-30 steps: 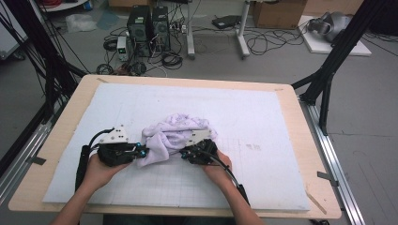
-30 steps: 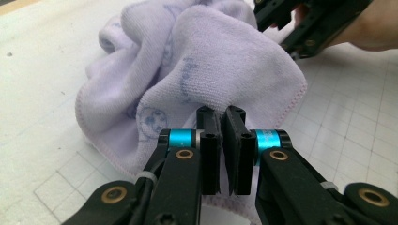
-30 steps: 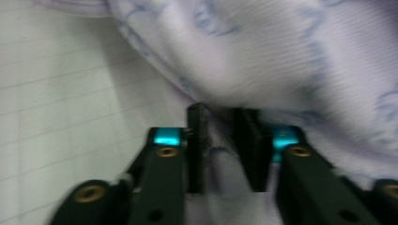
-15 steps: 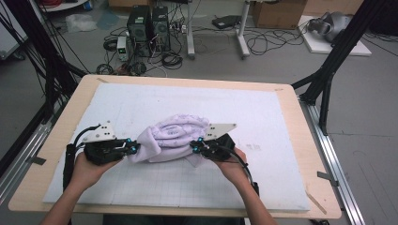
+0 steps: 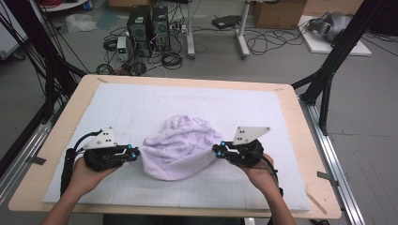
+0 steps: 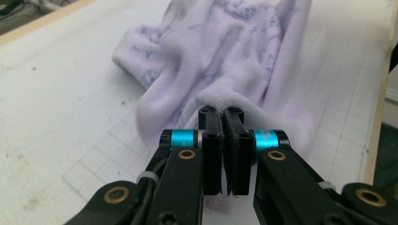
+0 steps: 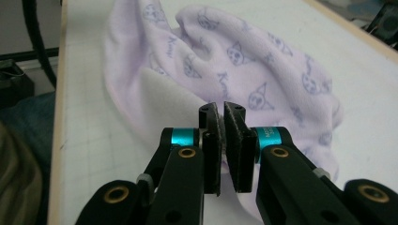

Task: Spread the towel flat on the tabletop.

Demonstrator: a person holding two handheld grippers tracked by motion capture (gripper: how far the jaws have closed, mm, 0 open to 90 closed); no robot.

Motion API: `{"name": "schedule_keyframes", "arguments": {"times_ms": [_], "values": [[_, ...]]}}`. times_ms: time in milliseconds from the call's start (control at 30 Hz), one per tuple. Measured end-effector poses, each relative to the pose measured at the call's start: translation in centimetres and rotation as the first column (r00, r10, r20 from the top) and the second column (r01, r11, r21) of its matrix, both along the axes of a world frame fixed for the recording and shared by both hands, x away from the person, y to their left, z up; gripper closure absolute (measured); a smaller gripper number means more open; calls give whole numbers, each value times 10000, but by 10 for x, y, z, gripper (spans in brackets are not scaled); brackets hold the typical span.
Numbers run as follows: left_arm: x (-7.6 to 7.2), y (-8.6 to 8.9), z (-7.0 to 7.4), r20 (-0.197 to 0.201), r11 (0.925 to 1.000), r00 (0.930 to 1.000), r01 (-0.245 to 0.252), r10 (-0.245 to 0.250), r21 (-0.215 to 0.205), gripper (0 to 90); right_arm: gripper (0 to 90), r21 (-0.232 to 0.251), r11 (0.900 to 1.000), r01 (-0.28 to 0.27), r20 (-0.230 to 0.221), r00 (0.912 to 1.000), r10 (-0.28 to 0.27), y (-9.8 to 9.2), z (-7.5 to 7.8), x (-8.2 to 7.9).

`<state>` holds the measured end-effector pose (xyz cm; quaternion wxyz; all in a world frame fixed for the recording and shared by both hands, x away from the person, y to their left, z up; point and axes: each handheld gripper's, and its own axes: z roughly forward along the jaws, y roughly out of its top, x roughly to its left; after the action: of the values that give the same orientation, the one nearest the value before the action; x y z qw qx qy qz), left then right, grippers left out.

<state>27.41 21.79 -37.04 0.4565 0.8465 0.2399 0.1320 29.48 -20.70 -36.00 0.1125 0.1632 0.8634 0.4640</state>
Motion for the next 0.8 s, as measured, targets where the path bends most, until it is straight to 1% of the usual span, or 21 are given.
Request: {"name": "schedule_keyframes", "arguments": {"times_ms": [33, 67, 100, 133, 167, 200, 233, 267, 300, 333, 400, 433, 467, 567, 600, 633, 667, 700, 733, 767, 800], "values": [[0, 0, 0, 0, 10000, 10000, 0, 0, 0, 861, 855, 0, 10000, 0, 0, 10000, 0, 0, 0, 0], [-1, 1, -5, -136, 9999, 9999, 35, -33, 152, 861, 855, -191, 9998, -35, -282, 9996, 29, -7, -4, -4], [-1, 1, -5, -136, 9999, 9999, 35, -33, 152, 861, 855, -191, 9998, -35, -282, 9996, 29, -7, -4, -4], [-1, 0, -10, -274, 9998, 9996, 101, -97, 168, 860, 850, -614, 9981, 4, -487, 9988, -34, -14, -12, -8], [-1, 0, -10, -274, 9998, 9996, 101, -97, 168, 852, 850, -614, 9981, 4, -487, 9988, -34, -14, -12, -8], [0, -1, -15, -488, 9995, 9984, 288, -283, 88, 821, 814, -654, 9978, 136, -607, 9980, -176, -19, -17, -8], [0, -1, -15, -488, 9995, 9984, 288, -283, 88, 750, 814, -654, 9978, 136, -607, 9980, -176, -19, -17, -8], [1, -4, -20, -633, 9988, 9970, 460, -450, 145, 678, 756, -562, 9979, 332, -711, 9968, -371, -24, -22, -6], [1, -4, -20, -633, 9988, 9970, 460, -450, 145, 632, 756, -562, 9979, 332, -711, 9968, -371, -24, -22, -6], [3, -6, -21, -772, 9988, 9959, 485, -477, 96, 591, 703, -319, 9987, 401, -778, 9961, -425, -23, -25, -5], [8, -8, -23, -847, 9981, 9946, 602, -593, 89, 539, 630, -213, 9997, 121, -837, 9964, -138, -16, -27, -4], [8, -8, -23, -847, 9981, 9946, 602, -593, 89, 529, 630, -213, 9997, 121, -837, 9964, -138, -16, -27, -4], [12, -10, -26, -934, 9977, 9936, 654, -636, 161, 529, 613, -294, 9993, -228, -808, 9965, 203, -6, -30, -3], [16, -15, -33, -1125, 9960, 9909, 794, -744, 406, 532, 588, -389, 9986, -364, -816, 9961, 332, 3, -35, -3], [18, -16, -36, -1181, 9950, 9899, 855, -789, 518, 553, 578, -533, 9969, -576, -1057, 9930, 517, 10, -42, -2], [20, -20, -42, -1330, 9935, 9875, 936, -844, 642, 553, 578, -533, 9969, -576, -1057, 9930, 517, 10, -42, -2], [21, -23, -49, -1458, 9909, 9849, 1058, -929, 835, 591, 578, -807, 9942, -717, -1252, 9902, 613, 16, -51, 0], [21, -23, -49, -1458, 9909, 9849, 1058, -929, 835, 608, 578, -807, 9942, -717, -1252, 9902, 613, 16, -51, 0], [22, -28, -57, -1519, 9898, 9846, 1027, -870, 988, 626, 579, -1177, 9900, -782, -1450, 9876, 608, 20, -62, 1], [22, -28, -57, -1519, 9898, 9846, 1027, -870, 988, 650, 579, -1177, 9900, -782, -1450, 9876, 608, 20, -62, 1], [21, -29, -60, -1525, 9905, 9837, 1090, -954, 835, 682, 591, -1453, 9867, -728, -1467, 9878, 513, 23, -70, 1]]}}
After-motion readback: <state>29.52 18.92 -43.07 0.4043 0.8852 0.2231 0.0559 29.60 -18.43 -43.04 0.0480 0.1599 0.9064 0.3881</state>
